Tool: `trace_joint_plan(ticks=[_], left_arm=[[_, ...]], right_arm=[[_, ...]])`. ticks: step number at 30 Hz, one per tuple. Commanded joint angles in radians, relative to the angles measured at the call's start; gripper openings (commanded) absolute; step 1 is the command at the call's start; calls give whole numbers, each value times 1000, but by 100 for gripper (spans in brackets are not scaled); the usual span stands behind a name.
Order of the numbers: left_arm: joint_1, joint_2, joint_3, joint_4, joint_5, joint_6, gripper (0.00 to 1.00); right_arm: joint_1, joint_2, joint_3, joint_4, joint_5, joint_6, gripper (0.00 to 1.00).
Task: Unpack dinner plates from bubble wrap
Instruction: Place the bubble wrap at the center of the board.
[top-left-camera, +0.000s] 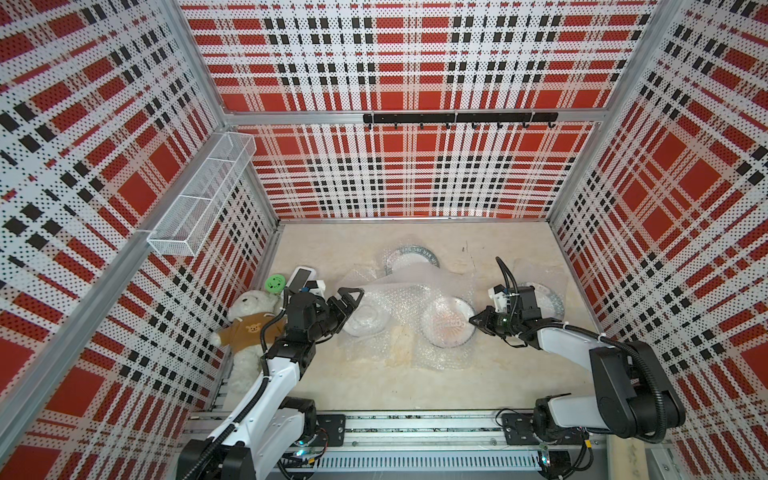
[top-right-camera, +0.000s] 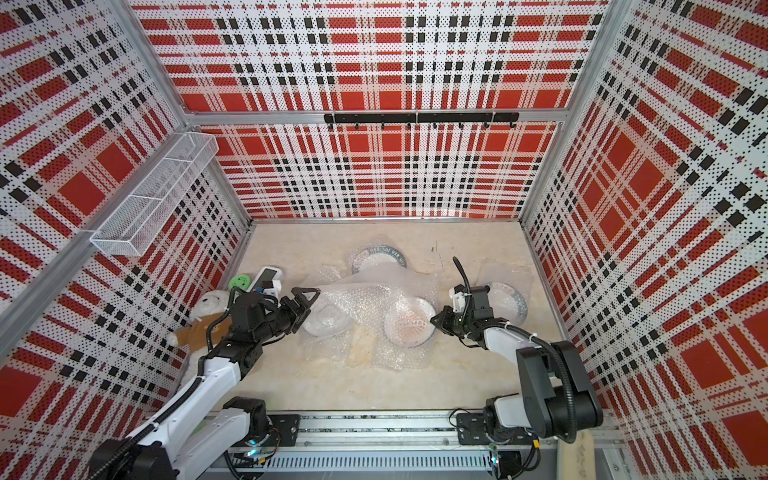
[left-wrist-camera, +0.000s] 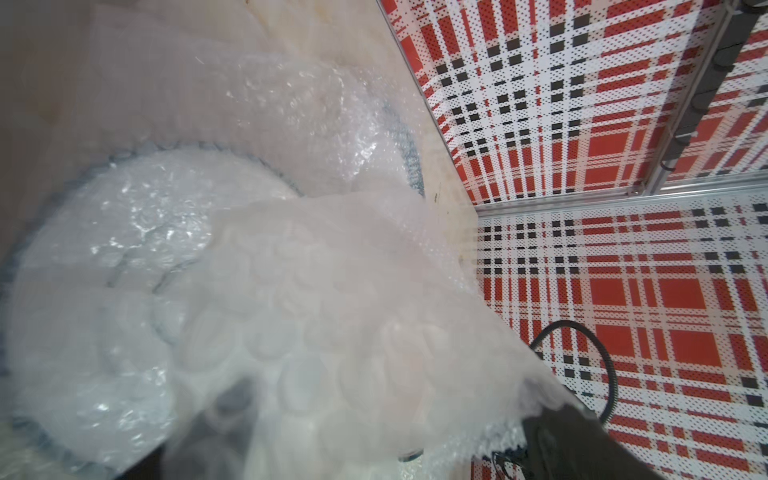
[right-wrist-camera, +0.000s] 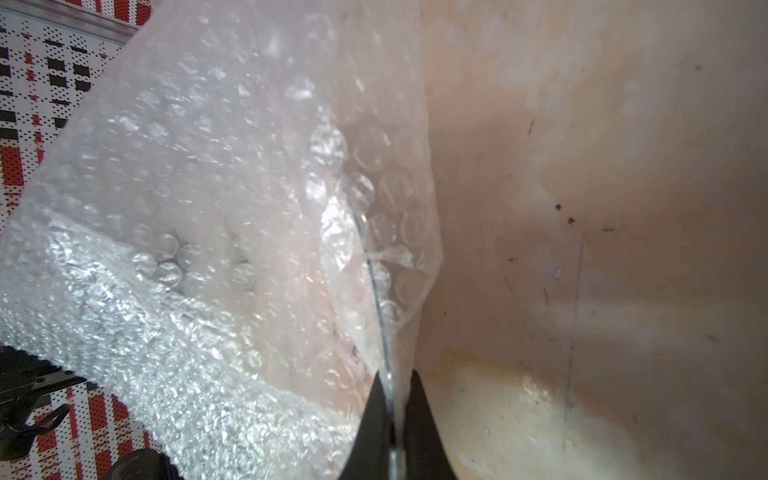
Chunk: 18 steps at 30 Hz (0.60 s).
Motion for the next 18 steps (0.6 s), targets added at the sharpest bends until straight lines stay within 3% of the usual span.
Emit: trace_joint_plan(ticks=[1, 4, 8, 18], left_arm=[[40, -23, -50, 157, 59, -132, 99], [57, -21, -45, 132, 62, -126, 99], [128, -28, -71, 230, 126, -207, 99], [119, -10, -16, 161, 118, -182, 100]], right_arm=[[4, 8, -4, 53, -2, -27, 0], [3, 18, -4, 61, -2, -30, 0], [3, 33, 2, 61, -3, -38, 0], [3, 61, 7, 86, -19, -33, 0]])
